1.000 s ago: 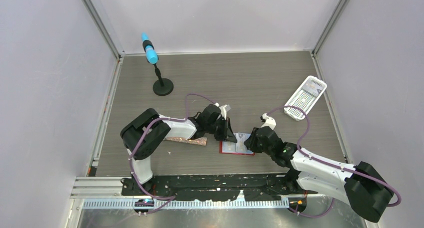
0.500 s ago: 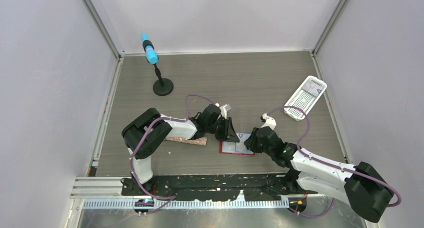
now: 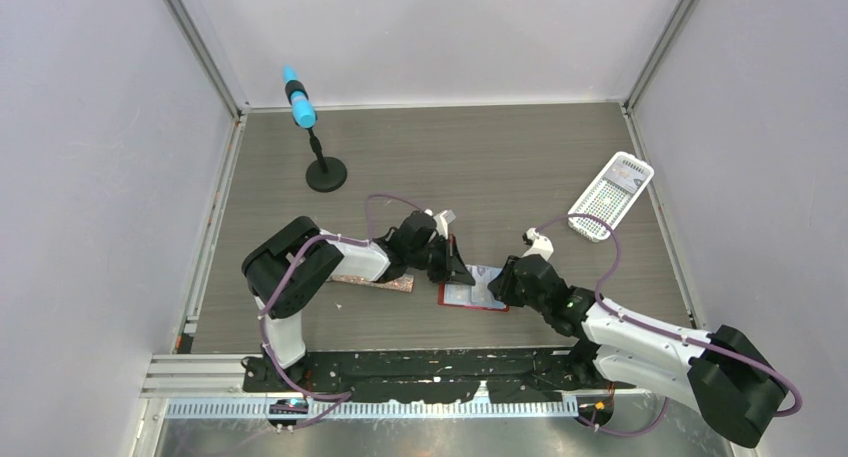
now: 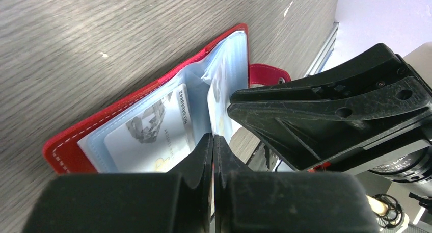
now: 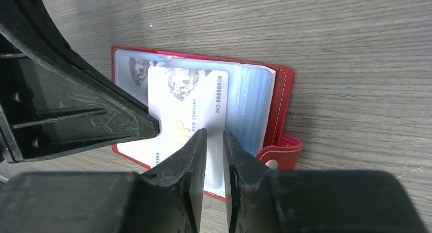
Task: Take the credit cards out of the card holder
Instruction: Remove the credit card from the card holder, then place the credit card in the storage box.
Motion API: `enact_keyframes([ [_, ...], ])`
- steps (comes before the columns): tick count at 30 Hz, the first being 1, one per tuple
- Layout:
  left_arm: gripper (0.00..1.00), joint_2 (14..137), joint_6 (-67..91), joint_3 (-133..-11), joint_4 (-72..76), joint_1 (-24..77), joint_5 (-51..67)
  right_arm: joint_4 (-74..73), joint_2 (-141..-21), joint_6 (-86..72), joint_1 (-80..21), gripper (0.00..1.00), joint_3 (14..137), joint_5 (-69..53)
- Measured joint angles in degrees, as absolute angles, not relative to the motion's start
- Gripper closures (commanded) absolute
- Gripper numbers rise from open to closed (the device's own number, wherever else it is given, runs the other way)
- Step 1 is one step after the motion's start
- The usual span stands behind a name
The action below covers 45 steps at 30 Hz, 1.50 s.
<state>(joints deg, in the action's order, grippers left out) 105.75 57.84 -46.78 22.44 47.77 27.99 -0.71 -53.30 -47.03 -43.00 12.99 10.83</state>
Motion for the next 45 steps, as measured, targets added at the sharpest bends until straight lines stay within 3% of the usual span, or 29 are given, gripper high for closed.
enact_keyframes([
  [18,1.00,99.2,53.8,-43.3,18.8,43.2,28.5,-1.0,-51.5,-46.5,-41.7,0.74,12.4,9.8],
  [27,1.00,88.1,44.9,-43.5,5.8,42.6,25.9,-9.2,-39.8,-37.7,-40.3,0.69,15.8,7.7],
  [36,1.00,80.7,37.4,-45.8,-5.5,42.6,32.0,-11.1,-33.9,-26.0,-38.0,0.64,24.1,-6.0],
  [45,1.00,72.8,33.4,-45.8,-11.5,43.1,42.0,-13.5,-36.2,-19.2,-38.0,0.53,27.5,-22.2],
])
